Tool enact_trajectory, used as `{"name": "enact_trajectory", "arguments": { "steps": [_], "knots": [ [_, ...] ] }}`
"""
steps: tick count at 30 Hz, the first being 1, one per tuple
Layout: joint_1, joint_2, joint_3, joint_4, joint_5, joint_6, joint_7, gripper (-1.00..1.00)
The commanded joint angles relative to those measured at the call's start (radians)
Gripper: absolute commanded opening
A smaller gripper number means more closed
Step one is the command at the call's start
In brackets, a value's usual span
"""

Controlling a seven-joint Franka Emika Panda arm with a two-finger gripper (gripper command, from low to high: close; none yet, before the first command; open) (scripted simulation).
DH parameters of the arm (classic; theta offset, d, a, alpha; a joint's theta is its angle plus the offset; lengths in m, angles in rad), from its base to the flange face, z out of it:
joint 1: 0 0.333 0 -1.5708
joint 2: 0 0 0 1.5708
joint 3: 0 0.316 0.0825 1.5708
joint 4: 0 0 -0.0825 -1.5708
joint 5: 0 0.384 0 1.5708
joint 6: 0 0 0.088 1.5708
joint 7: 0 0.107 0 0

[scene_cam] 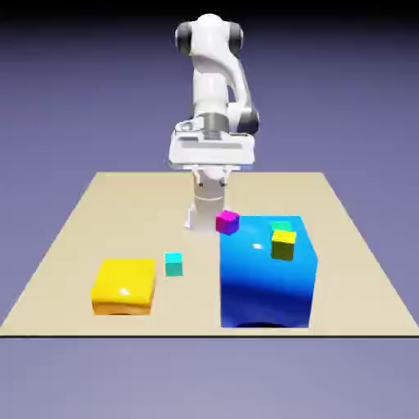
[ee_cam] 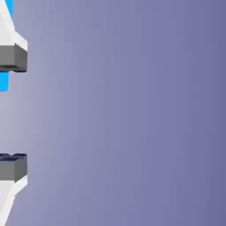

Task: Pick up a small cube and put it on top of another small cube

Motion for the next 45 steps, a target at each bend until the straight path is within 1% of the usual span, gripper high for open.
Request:
{"name": "enact_trajectory", "arguments": {
  "steps": [1,18,19,29,30,31,32,42,44,45],
  "knots": [
    [0.005,0.03,-0.036,0.0,0.029,-0.032,0.025,0.0],
    [0.094,0.523,-0.634,-0.002,0.499,-0.555,0.436,0.0],
    [0.094,0.523,-0.634,-0.002,0.499,-0.555,0.436,0.0],
    [0.054,0.798,-0.445,0.047,0.934,-0.479,0.128,0.0],
    [0.053,0.802,-0.442,0.048,0.94,-0.478,0.123,0.0],
    [0.053,0.802,-0.442,0.048,0.94,-0.478,0.123,-1.0],
    [0.053,0.802,-0.442,0.048,0.94,-0.478,0.123,-1.0],
    [0.093,0.527,-0.631,-0.001,0.506,-0.553,0.431,-1.0],
    [0.094,0.523,-0.634,-0.002,0.499,-0.555,0.436,-1.0],
    [0.083,0.534,-0.663,-0.002,0.532,-0.549,0.392,-1.0]
  ]
}}
